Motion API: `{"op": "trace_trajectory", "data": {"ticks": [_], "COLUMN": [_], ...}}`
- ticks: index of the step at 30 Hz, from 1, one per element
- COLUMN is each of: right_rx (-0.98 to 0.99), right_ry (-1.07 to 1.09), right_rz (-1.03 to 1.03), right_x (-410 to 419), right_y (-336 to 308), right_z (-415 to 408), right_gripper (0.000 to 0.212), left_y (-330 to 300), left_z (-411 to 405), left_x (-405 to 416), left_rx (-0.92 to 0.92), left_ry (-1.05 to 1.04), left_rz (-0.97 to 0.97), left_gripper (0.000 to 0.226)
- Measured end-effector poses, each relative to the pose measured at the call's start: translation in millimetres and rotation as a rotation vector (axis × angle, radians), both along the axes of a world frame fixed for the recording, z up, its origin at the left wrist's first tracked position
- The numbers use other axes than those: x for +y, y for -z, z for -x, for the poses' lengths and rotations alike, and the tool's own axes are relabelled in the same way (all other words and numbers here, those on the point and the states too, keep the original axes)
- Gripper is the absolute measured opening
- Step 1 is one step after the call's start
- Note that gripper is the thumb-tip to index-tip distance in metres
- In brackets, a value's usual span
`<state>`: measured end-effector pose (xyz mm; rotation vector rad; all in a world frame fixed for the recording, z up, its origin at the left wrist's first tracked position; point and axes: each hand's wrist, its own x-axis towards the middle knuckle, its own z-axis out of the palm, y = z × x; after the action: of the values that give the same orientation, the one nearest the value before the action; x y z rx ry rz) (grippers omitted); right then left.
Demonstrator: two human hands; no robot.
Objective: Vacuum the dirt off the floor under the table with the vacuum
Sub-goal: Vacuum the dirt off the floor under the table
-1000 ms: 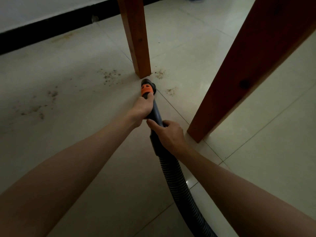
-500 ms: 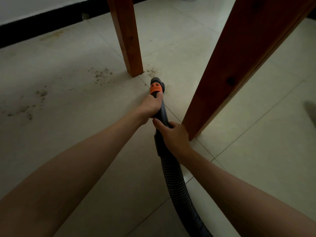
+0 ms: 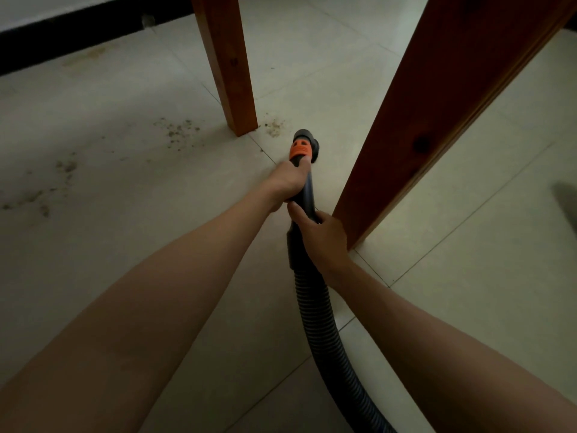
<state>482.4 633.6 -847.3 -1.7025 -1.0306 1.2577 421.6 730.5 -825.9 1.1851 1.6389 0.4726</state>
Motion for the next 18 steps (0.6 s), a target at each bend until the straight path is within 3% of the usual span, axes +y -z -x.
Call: {"op": "trace_trajectory", "data": {"ticks": [5, 9, 18], "right_rx": [0.059, -0.070, -0.200], "right_ry": [-0.062, -0.156, -0.137], "right_rz": [0.020, 0.005, 0.047], "right_x": [-12, -38, -50], "right_y": [-2, 7, 6], "right_z": [1, 7, 0], "right_gripper": [0.031, 0.035, 0.042], "left_y": [-1, 7, 6], "left_z": [6, 20, 10], "left_x": [-11, -34, -47], "left_rx": [-0.003, -0.043, -0.071], "left_ry": [-0.034, -0.049, 0.038], "left_rz": [0.015, 0.043, 0.033], "left_gripper": [0.048, 0.047, 0.034]}}
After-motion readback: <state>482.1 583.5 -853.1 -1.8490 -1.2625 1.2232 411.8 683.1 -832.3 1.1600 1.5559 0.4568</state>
